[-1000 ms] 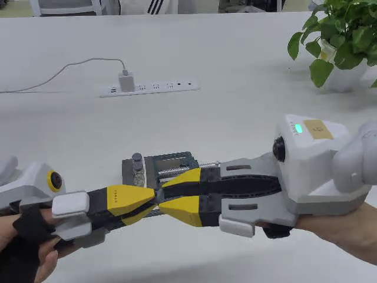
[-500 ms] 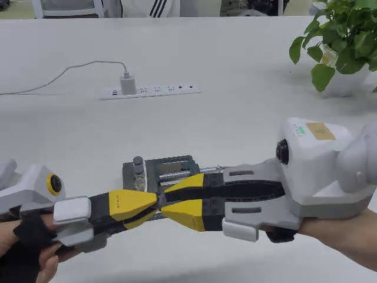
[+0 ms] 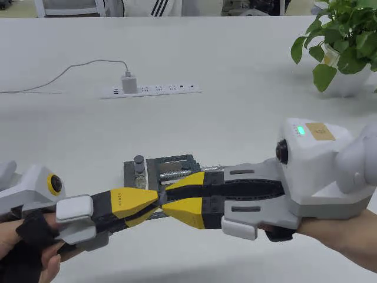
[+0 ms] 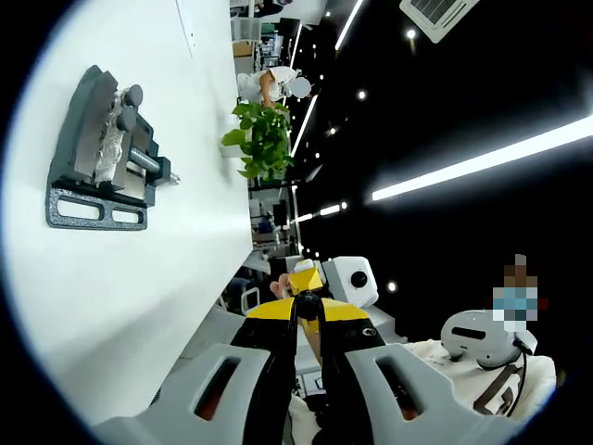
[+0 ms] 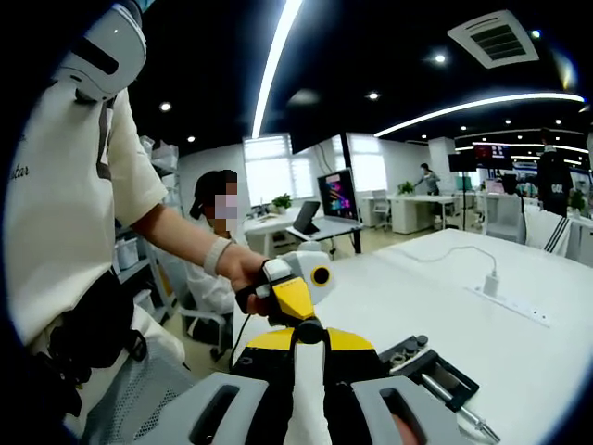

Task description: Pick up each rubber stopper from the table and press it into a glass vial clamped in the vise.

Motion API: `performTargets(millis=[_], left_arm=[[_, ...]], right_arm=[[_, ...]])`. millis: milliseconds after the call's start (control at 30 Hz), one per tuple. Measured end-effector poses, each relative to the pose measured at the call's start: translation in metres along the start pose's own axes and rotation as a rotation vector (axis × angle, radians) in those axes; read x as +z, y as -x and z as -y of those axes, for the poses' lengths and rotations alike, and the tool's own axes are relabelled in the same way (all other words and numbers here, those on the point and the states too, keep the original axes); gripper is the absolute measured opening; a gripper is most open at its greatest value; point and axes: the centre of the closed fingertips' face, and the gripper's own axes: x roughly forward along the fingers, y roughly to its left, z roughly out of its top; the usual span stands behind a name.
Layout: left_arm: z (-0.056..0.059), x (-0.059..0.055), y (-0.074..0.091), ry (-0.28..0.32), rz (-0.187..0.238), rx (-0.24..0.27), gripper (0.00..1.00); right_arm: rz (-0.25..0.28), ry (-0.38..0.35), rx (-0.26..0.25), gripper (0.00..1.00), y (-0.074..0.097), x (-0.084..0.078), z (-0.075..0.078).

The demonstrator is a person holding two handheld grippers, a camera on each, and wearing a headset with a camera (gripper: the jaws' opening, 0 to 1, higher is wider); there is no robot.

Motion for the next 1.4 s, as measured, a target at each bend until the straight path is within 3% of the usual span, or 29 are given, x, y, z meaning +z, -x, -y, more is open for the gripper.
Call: performTargets(millis=[400,700,1133,1400], left_arm=[[-0.0004,0.0024,-0.0025,0.023,0.023,-0.006,0.05],[0.0004,0.0035,-0.0033,0.004,0.032,-0.007,0.05],[-0.0010,0.0033,-0.0020,-0.006,0.040,0.012,0.05],[-0.0015,0.0017,-0.0045,-0.006,0.037,0.008,0.05]], right_arm=[[-0.007,0.047,-0.032,0.06,0.0007,0.0001,0.0034],[0.003,-0.023,-0.036,0.05,0.0011,0.0001,0.0056],[0.031,-0.012,-0.033,0.07,0.0007,-0.0013,0.0047],[0.043,-0.065,-0.041,0.09,0.0012,-0.0003,0.0058]])
